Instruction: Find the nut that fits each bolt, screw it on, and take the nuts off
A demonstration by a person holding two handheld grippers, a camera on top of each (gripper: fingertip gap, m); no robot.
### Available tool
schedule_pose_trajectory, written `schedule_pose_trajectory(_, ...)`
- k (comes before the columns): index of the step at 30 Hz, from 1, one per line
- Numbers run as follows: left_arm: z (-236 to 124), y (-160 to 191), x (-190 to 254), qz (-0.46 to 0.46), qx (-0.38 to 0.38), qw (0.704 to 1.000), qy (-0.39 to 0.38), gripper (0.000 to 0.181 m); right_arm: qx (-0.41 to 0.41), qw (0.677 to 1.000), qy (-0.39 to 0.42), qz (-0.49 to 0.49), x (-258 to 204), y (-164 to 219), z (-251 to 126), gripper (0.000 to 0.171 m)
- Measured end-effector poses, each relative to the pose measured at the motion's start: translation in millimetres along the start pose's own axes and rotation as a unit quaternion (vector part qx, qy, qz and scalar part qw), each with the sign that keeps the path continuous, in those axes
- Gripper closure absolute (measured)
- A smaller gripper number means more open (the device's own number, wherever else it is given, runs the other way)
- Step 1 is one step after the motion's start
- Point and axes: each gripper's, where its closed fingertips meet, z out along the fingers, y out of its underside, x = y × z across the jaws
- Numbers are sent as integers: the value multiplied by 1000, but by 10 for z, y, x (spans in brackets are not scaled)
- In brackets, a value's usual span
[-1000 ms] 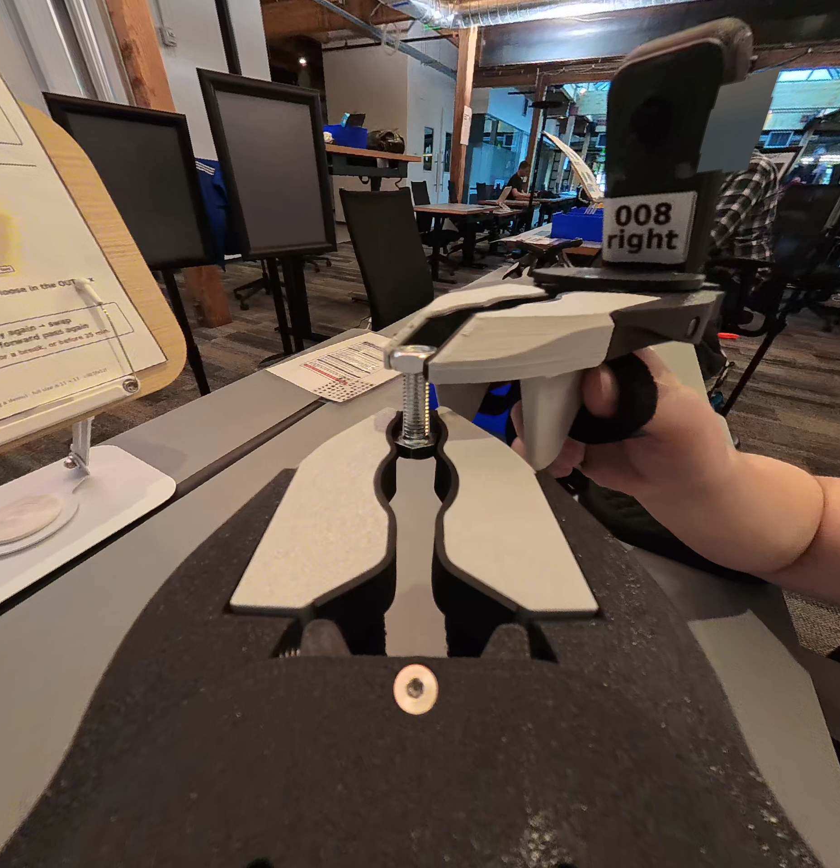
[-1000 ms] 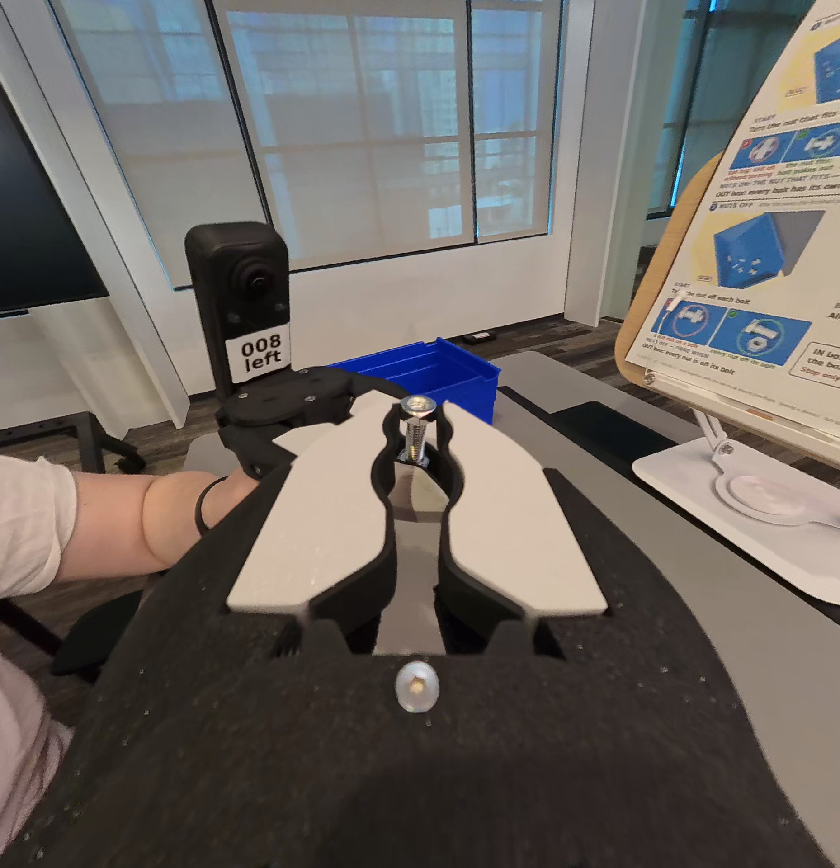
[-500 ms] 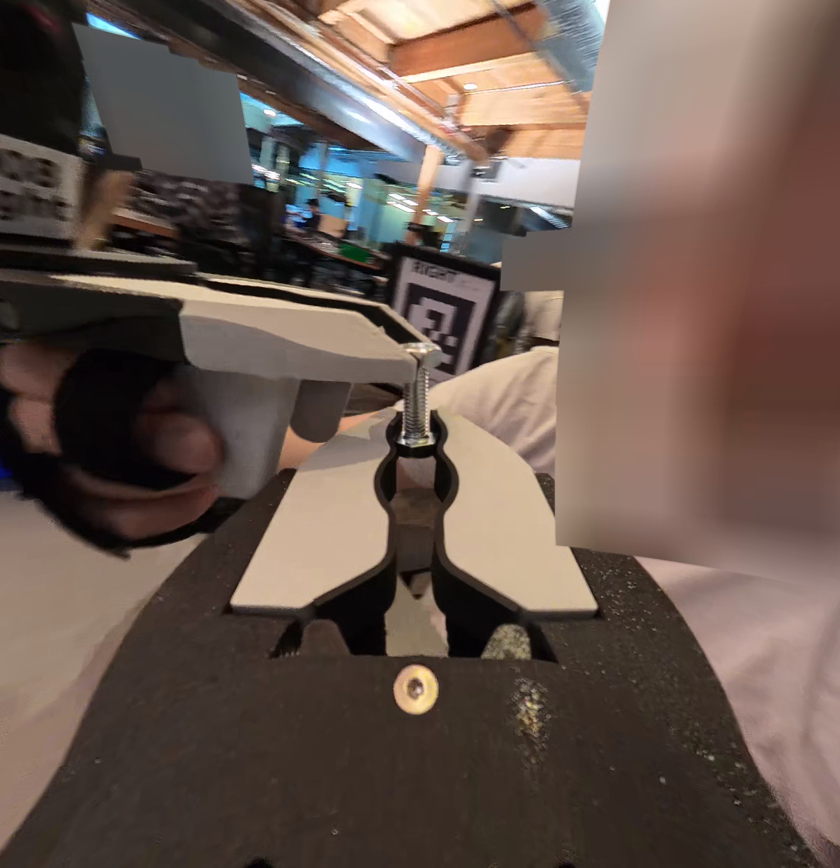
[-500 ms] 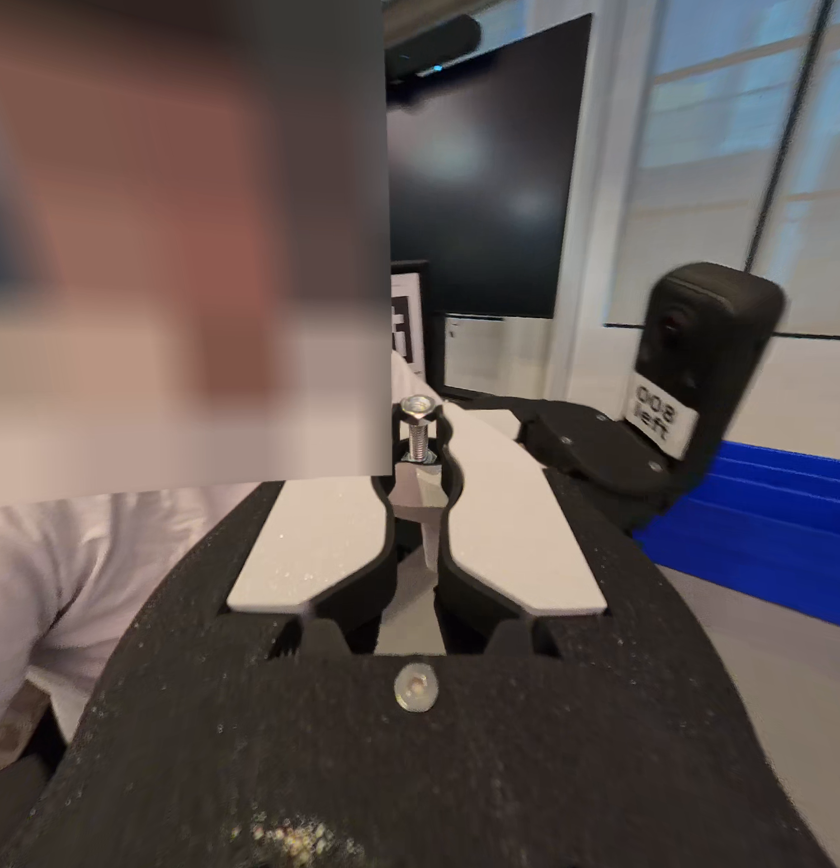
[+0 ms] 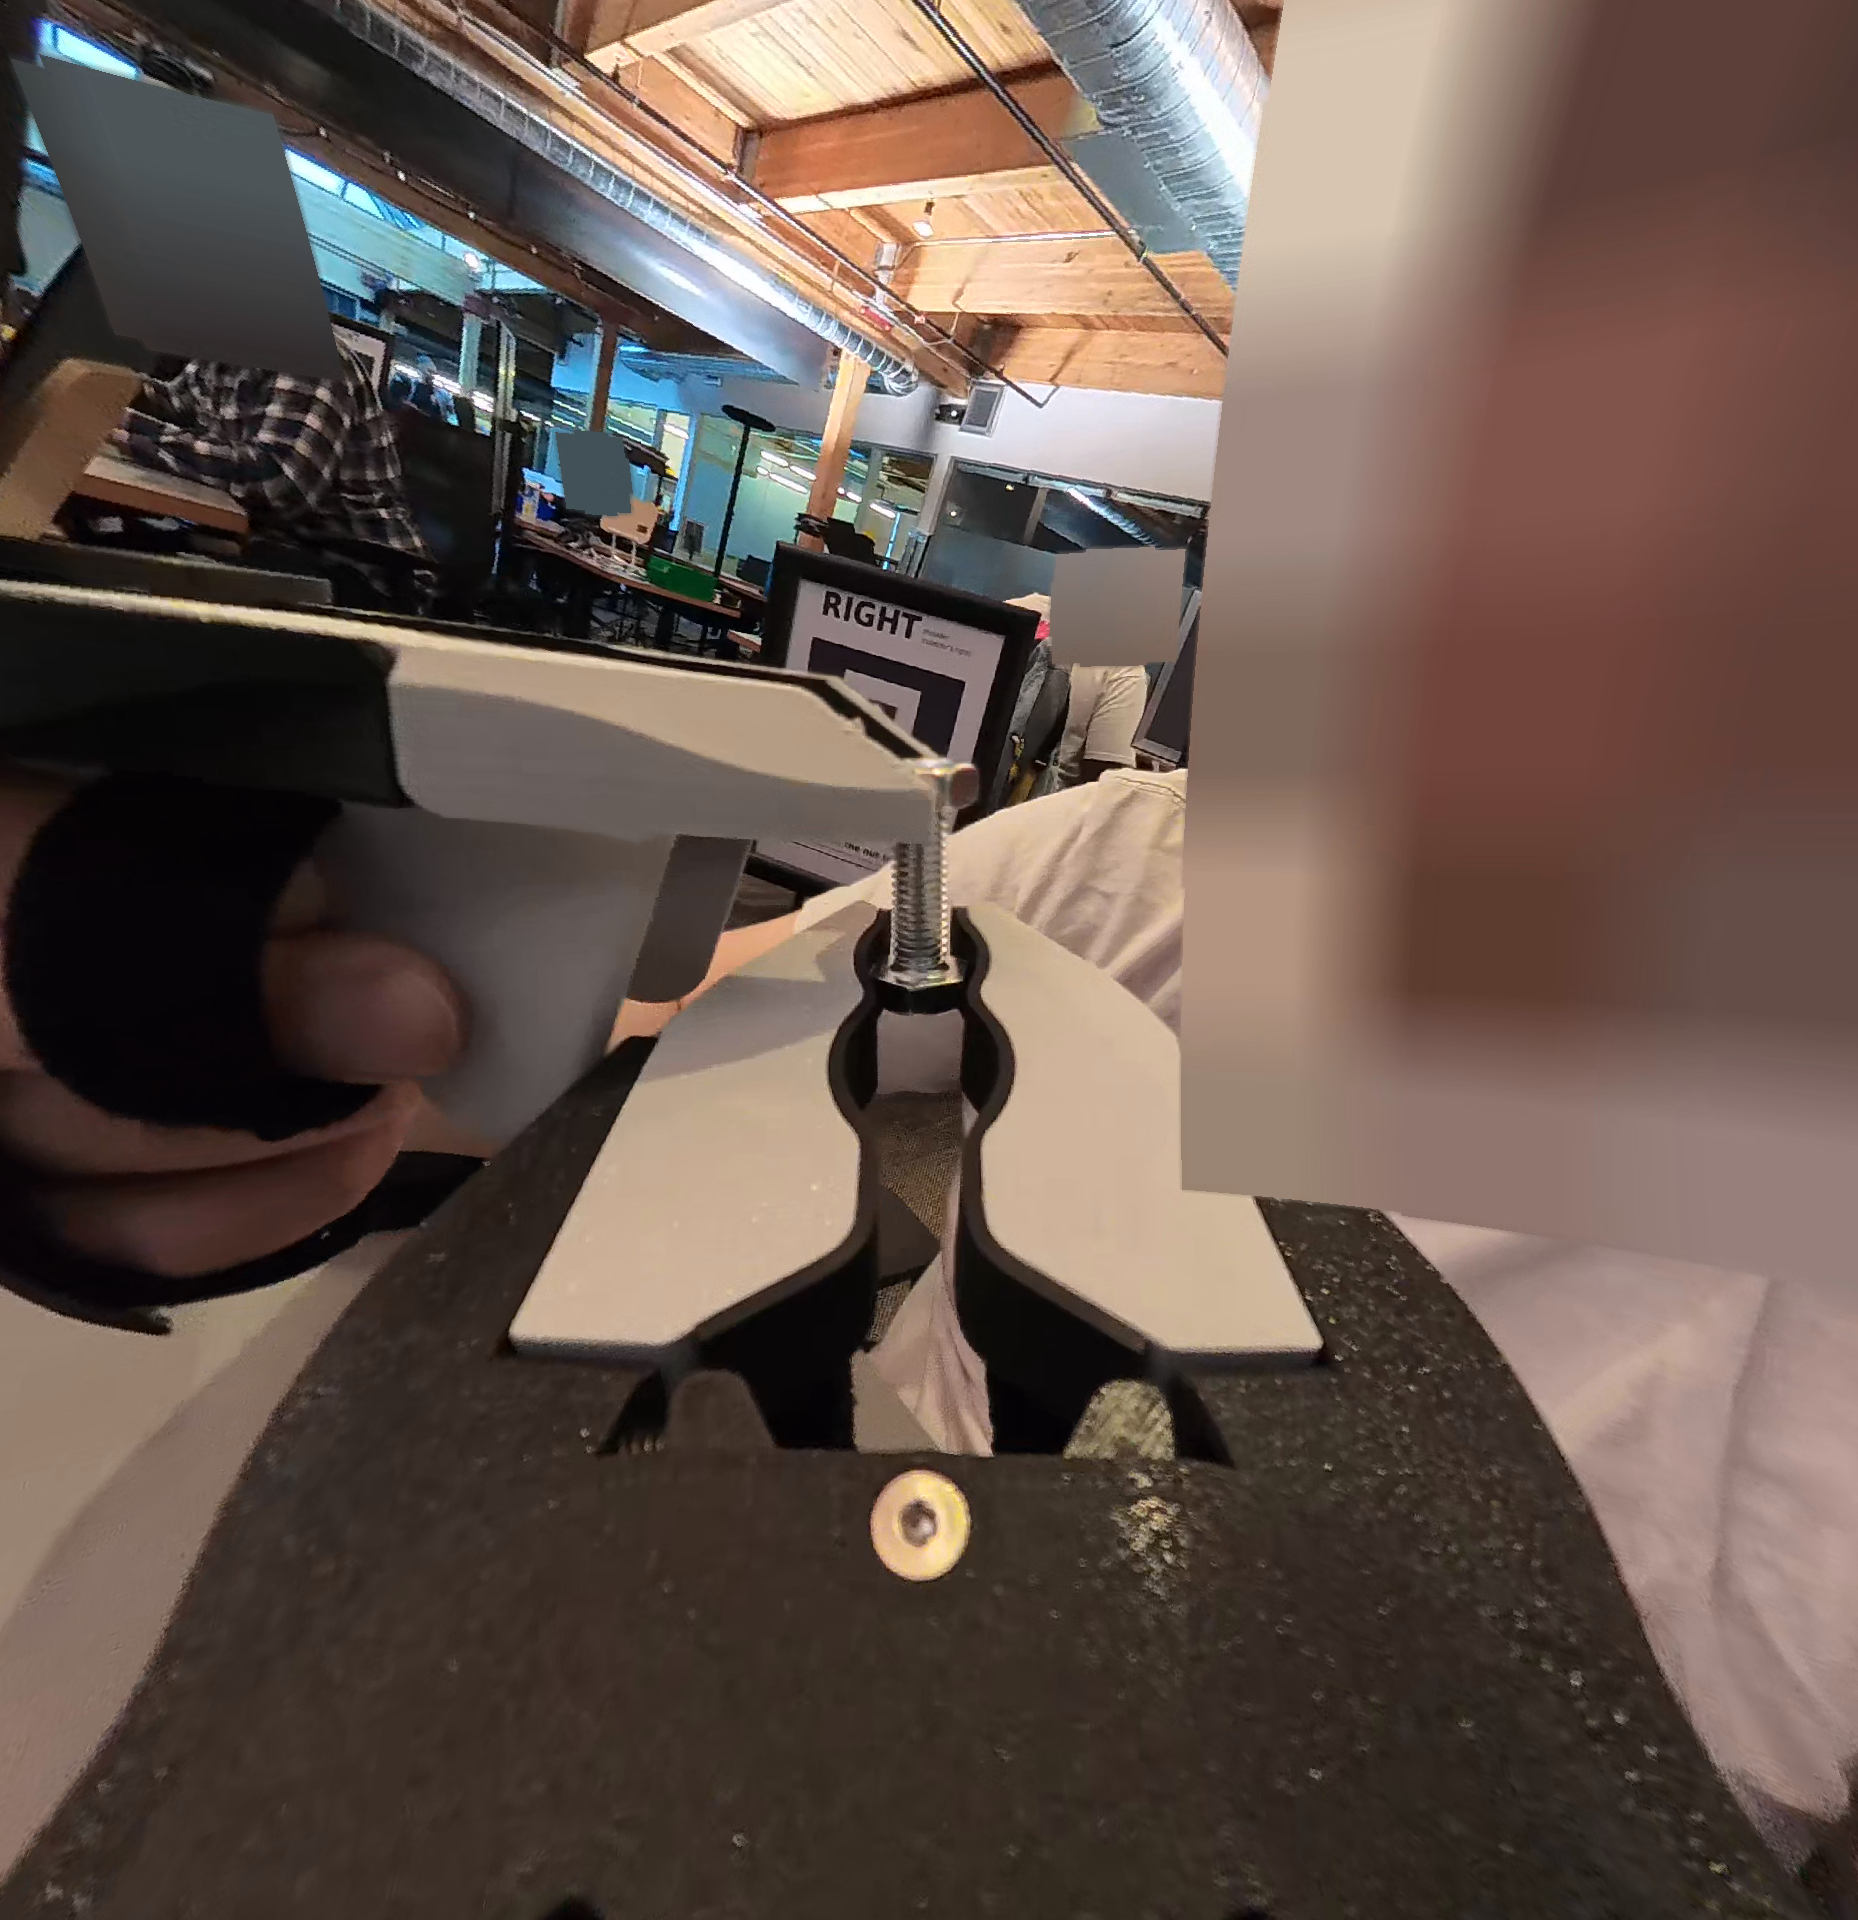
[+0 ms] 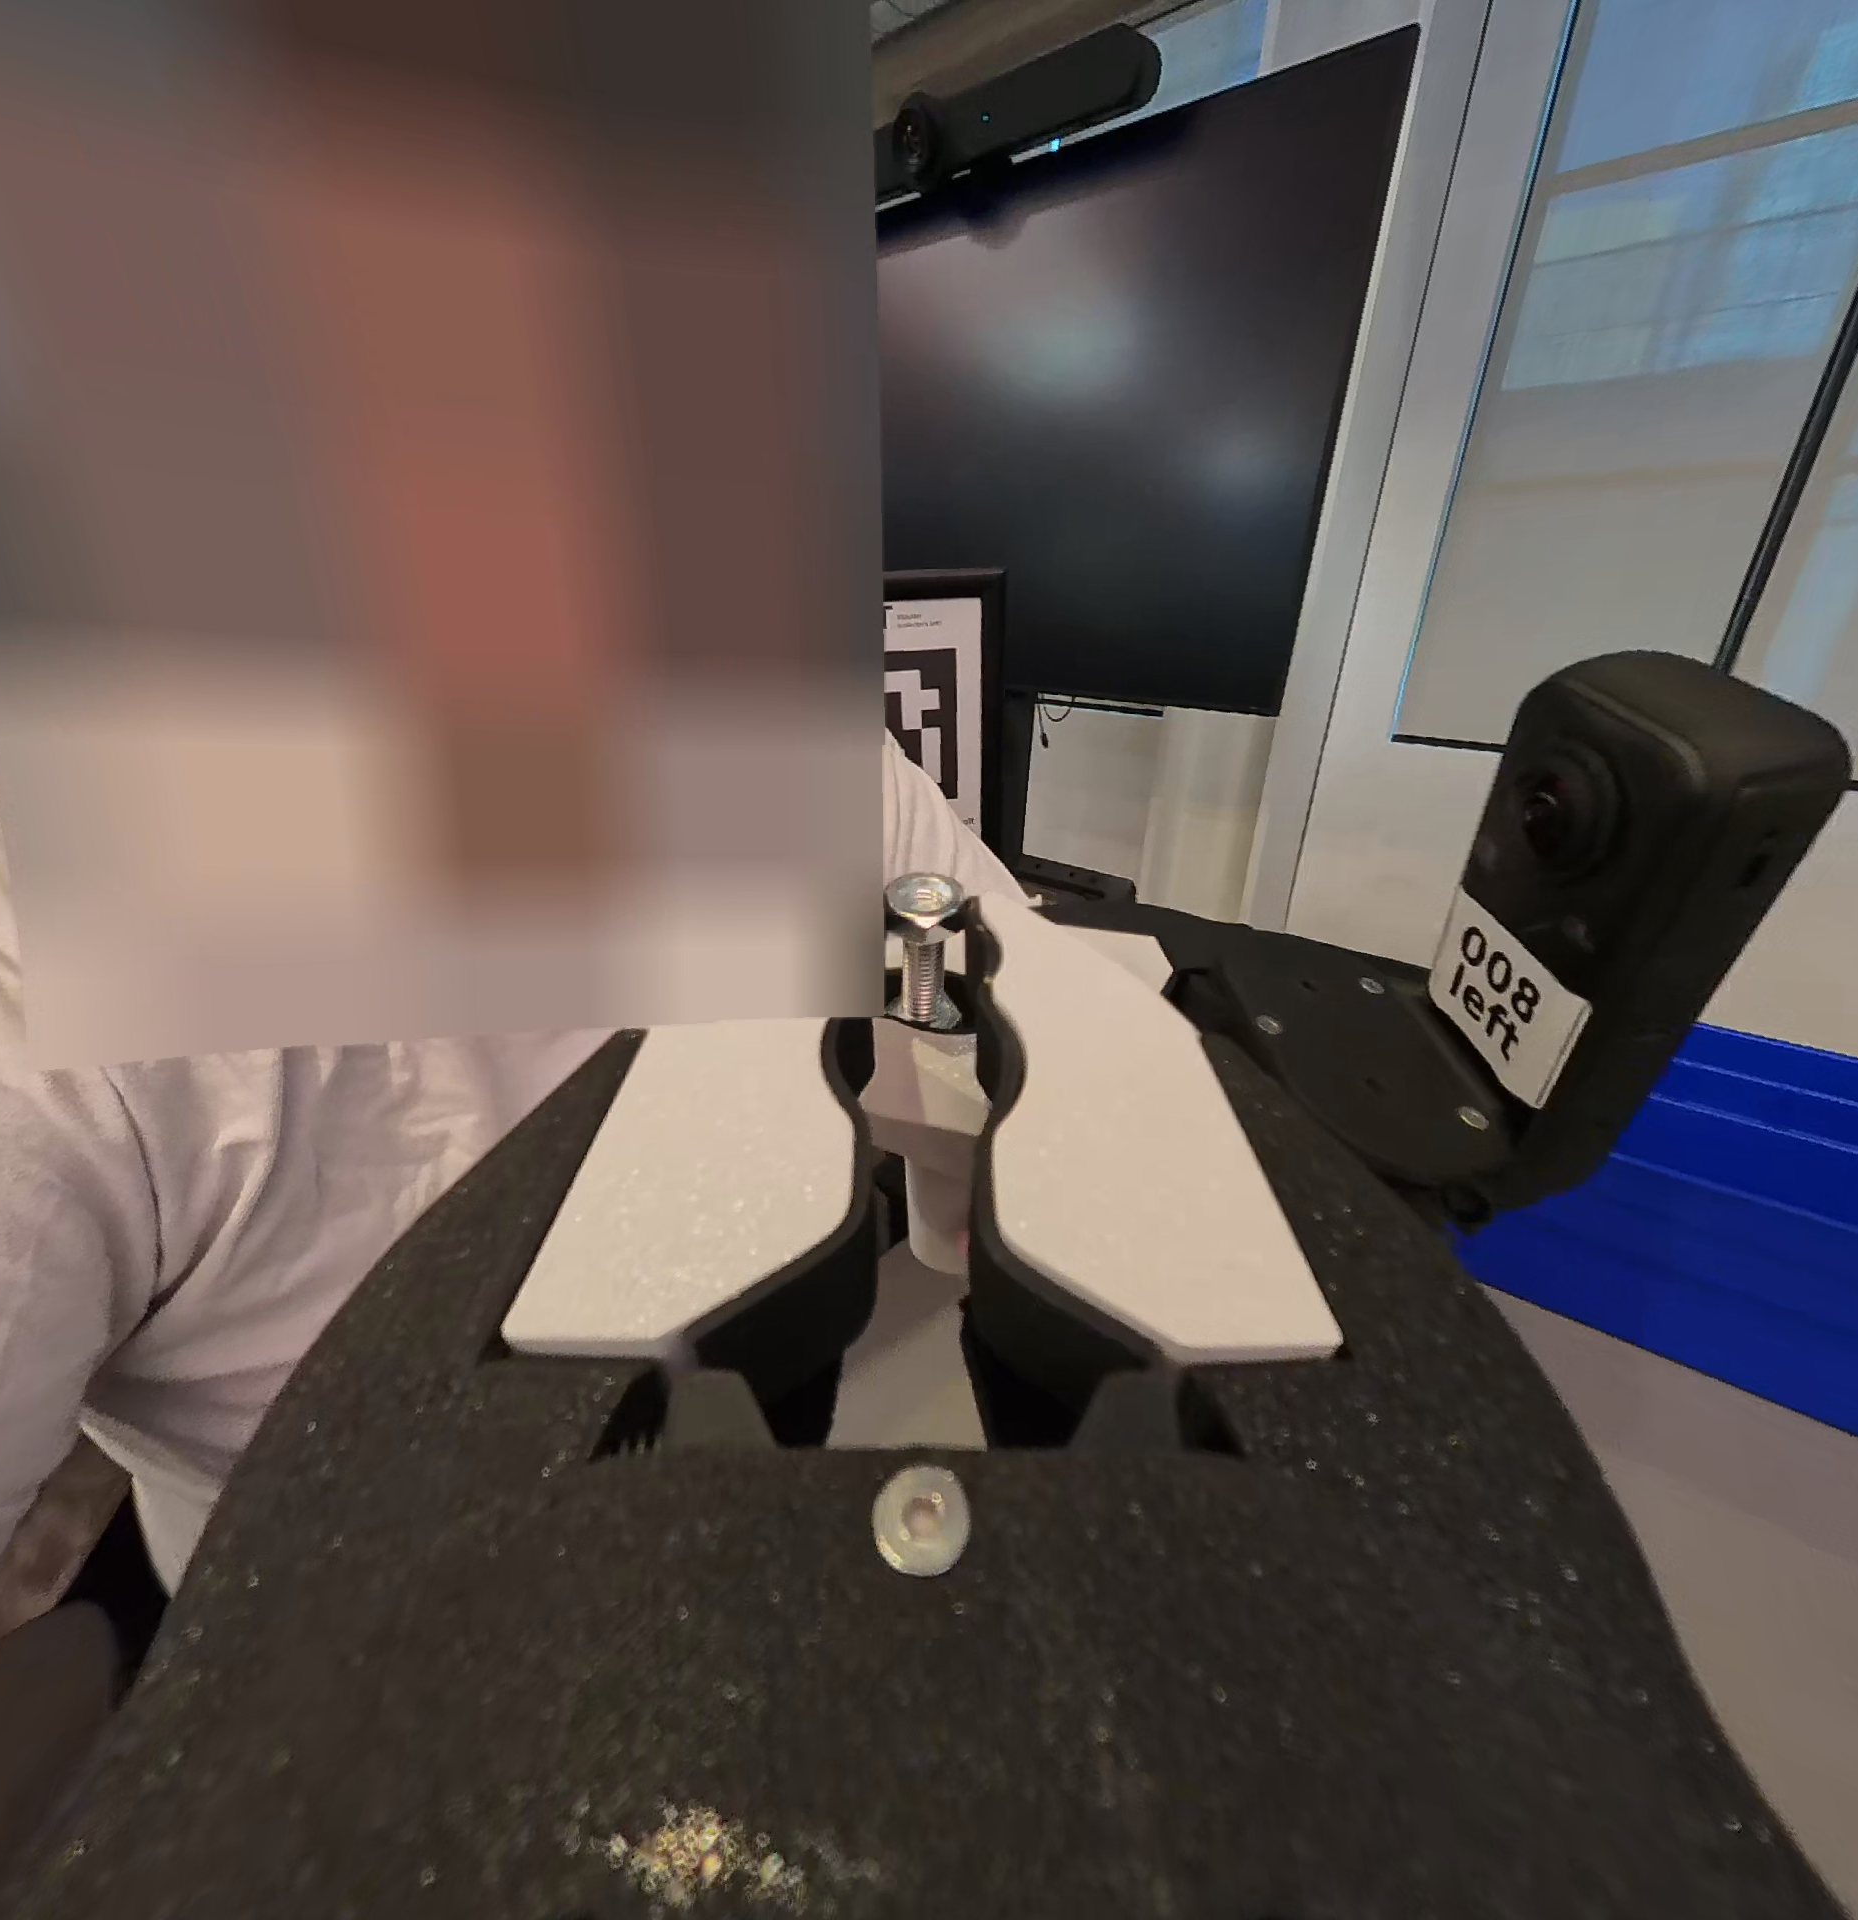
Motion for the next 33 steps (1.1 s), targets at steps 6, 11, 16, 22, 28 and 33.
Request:
schedule_pose_trajectory(6,-30,-40,2,5,5,1000,-5,171,-10,999,34,-8,58,-30,-18,151)
schedule_pose_trajectory(11,-86,-123,-37,23,16,999,-33,171,0,995,100,-7,213,-124,-142,135)
schedule_pose_trajectory(16,-513,-331,-609,131,22,943,-304,171,-5,960,278,-23,559,-309,-369,131)
schedule_pose_trajectory(22,-952,-447,-887,216,9,832,-511,171,-45,862,500,-76,880,-317,-582,128)
schedule_pose_trajectory(28,-1048,-468,-911,219,6,808,-547,171,-84,844,527,-51,967,-122,-523,138)
schedule_pose_trajectory(33,-1045,-464,-914,224,2,803,-552,171,-78,849,522,-31,994,-65,-537,153)
